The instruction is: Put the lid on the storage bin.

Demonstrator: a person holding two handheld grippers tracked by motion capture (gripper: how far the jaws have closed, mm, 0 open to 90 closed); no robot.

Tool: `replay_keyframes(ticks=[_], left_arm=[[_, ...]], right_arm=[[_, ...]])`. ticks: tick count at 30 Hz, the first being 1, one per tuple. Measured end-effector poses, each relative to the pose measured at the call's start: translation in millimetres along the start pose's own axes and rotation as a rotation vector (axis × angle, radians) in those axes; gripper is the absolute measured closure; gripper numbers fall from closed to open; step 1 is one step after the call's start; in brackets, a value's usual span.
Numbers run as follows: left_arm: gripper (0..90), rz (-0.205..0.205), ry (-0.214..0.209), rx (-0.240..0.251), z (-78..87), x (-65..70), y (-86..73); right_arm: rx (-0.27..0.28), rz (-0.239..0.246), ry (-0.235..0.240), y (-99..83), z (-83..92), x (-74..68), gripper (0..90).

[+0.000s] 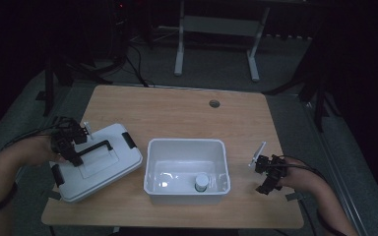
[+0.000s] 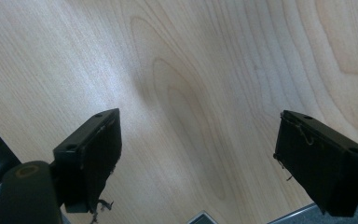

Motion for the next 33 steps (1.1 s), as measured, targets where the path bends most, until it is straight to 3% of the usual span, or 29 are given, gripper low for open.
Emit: replay_keyframes(ticks=[8,10,11,16,28,29,33], left_arm=[[83.8,-0.015,0.032,0.012,31.4,4.8,3.9],[83.7,-0.015,0.032,0.012,31.4,4.8,3.9],[83.7,-0.021,0.042,0.014,40.6,6.8,6.2],[83.8,-0.054,0.045,0.018,54.0,14.9,14.1],[83.8,-0.147,0.054,0.049,66.5,32.7,49.3],[83.7,-0.175,0.056,0.054,70.3,38.8,60.8],[83.7,-0.218,0.052,0.062,74.8,48.4,75.8]], right_arm=[[-0.002,-0.002,-0.001,1.5,-0.4,-0.5,14.2],[-0.004,0.000,-0.002,1.6,-0.7,-0.7,14.2],[-0.004,0.000,-0.002,1.6,-0.7,-0.7,14.2],[-0.002,0.000,-0.004,1.3,-0.7,0.0,14.2],[-0.004,0.010,0.001,6.9,-1.3,-2.0,14.2],[-0.004,0.011,0.001,6.4,-2.0,-2.1,14.2],[-0.007,0.008,0.001,5.0,-2.6,-2.1,14.2]])
Point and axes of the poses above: each handheld gripper's, and its own axes: z roughly backward along the jaws, y roughly out of its top, x roughly to its right, the point moved 6 cm from there along -z, roughly forward along the jaws, and after that the axes turned 4 degrees about -z, right-handed, at the moved point
